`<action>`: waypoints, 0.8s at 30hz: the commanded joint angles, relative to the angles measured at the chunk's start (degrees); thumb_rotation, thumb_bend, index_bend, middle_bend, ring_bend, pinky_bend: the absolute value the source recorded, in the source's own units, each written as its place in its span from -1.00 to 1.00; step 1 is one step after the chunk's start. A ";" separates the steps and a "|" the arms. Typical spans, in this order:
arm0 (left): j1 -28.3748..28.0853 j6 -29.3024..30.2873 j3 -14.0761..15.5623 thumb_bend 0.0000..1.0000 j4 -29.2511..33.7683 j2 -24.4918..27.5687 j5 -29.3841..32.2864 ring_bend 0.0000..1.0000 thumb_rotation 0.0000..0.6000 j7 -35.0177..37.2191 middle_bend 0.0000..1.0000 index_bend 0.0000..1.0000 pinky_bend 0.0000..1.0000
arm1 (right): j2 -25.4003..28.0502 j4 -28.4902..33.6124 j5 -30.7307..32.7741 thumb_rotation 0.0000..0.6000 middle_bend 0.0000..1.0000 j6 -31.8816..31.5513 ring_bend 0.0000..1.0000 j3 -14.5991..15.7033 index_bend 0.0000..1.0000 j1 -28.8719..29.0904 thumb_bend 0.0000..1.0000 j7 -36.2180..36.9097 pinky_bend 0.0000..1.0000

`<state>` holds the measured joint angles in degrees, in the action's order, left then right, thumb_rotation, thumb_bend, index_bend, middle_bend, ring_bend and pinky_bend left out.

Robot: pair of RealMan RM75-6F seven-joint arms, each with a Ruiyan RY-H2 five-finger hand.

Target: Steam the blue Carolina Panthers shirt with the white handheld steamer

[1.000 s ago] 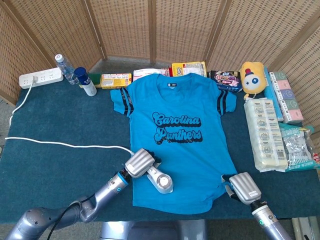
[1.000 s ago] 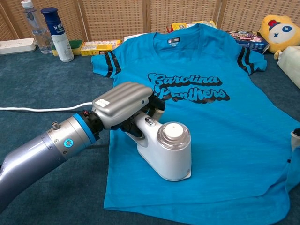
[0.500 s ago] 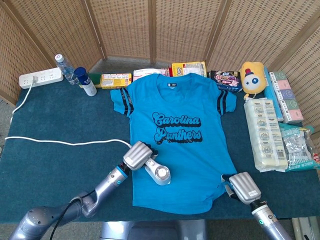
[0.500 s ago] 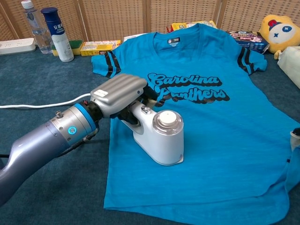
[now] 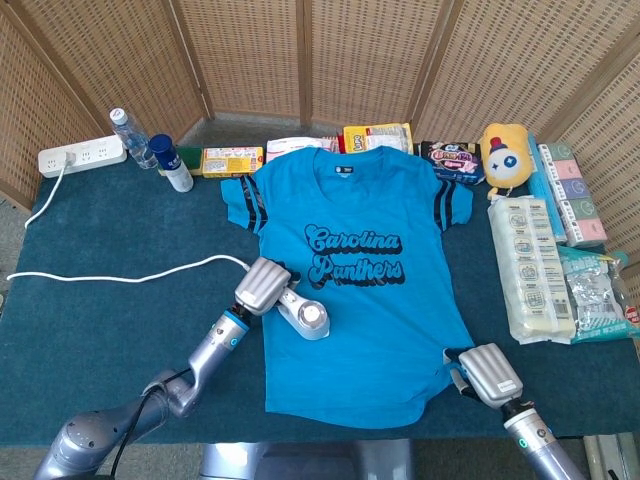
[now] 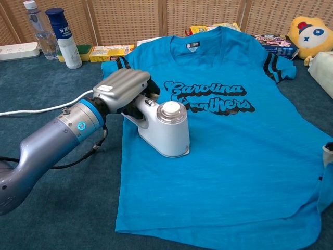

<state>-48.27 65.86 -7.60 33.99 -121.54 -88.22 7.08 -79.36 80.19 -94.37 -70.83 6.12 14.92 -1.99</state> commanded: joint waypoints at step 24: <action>-0.44 2.33 2.26 -0.39 3.39 -0.29 -1.85 0.39 1.00 1.12 0.53 0.60 0.47 | 0.10 -0.04 0.03 1.00 0.24 -0.26 0.41 0.09 0.27 -0.25 0.21 -0.07 0.68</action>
<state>-48.70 67.84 -5.66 36.81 -122.03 -89.70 8.22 -79.26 80.14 -94.35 -71.08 6.22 14.67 -2.05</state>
